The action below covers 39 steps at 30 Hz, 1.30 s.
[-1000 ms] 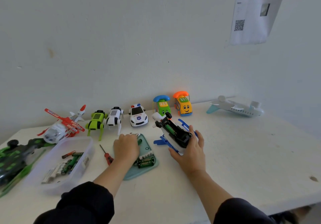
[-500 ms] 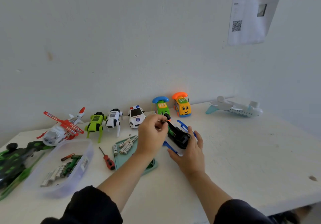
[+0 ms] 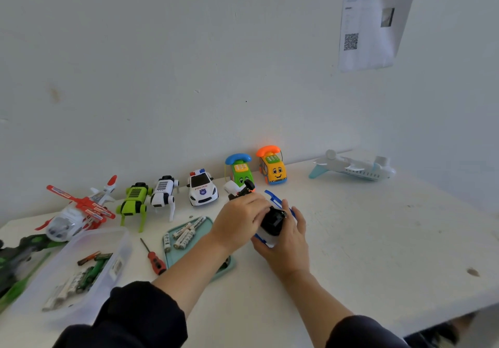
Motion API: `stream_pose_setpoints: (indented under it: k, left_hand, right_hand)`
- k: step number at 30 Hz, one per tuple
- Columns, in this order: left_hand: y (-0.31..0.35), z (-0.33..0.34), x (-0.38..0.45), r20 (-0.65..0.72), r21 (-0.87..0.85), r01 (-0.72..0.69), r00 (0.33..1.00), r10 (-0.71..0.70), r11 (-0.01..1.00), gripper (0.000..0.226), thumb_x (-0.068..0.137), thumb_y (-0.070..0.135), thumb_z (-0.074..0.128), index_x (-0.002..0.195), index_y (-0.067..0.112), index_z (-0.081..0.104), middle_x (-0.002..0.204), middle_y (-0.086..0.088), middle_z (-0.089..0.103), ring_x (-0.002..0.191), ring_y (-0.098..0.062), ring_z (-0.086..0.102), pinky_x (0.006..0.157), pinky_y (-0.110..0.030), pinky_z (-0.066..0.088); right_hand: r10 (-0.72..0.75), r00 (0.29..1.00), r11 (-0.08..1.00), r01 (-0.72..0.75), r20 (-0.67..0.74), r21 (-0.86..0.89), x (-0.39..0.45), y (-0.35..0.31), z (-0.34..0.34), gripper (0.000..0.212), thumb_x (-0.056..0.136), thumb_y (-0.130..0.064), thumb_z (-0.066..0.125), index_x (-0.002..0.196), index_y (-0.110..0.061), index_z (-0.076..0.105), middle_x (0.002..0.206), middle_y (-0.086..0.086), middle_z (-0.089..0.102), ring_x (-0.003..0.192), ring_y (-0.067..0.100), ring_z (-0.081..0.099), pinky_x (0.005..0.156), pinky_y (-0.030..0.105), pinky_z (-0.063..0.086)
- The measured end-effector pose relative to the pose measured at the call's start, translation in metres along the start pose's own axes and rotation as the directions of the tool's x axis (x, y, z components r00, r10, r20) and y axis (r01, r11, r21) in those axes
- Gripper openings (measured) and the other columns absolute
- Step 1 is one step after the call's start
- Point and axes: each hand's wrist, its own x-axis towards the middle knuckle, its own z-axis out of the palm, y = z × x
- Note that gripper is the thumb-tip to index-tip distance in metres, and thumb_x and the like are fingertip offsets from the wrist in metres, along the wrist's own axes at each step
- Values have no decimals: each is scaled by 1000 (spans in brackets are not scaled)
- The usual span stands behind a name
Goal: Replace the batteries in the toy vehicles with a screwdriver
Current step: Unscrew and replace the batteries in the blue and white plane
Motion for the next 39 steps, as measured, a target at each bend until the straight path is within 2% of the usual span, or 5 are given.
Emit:
stream_pose_setpoints:
  k: [11, 16, 26, 31, 39]
  left_hand:
    - [6, -3, 18, 4, 361, 485, 853, -521, 796, 74, 72, 55, 71, 134, 26, 45, 137, -6, 38, 123, -31, 37, 95, -41, 34]
    - [-2, 2, 29, 192, 69, 728, 661, -725, 682, 87, 68, 51, 77, 138, 26, 32, 134, -7, 36, 121, -27, 46, 94, -40, 44]
    - [-10, -8, 27, 296, 7, 750, 630, -718, 661, 42, 87, 50, 56, 108, 14, 60, 114, -3, 34, 102, -19, 50, 92, -34, 43]
    - [-5, -31, 35, 402, -469, 836, 491, -773, 287, 47, 98, 49, 33, 100, 10, 59, 88, -3, 50, 71, -9, 46, 58, -24, 35]
    - [-7, -19, 19, 327, -197, 806, 591, -738, 559, 39, 83, 27, 69, 119, 16, 57, 115, 2, 27, 105, -11, 42, 93, -21, 33]
  right_hand:
    - [-18, 1000, 1000, 18, 9, -16, 0, 3, -2, 77, 73, -38, 76, 135, -12, 38, 154, -8, 22, 143, 16, 9, 98, 35, 44]
    - [0, 1000, 1000, 0, -5, 1, 1, 3, -3, 83, 75, -36, 75, 142, -14, 31, 154, -8, 21, 143, 14, 7, 99, 34, 42]
    - [-218, 969, 972, 204, -118, -119, 1, 9, 3, 65, 67, -34, 75, 122, -21, 43, 141, 23, 41, 125, 50, 41, 80, 52, 51]
    - [-323, 926, 934, 280, -193, -221, 3, 10, 3, 49, 74, -42, 49, 122, -34, 48, 144, 23, 26, 125, 54, 39, 86, 57, 46]
    - [-326, 925, 939, 293, -193, -182, 1, 13, 6, 51, 69, -38, 69, 117, -38, 52, 148, 19, 22, 131, 50, 31, 79, 47, 52]
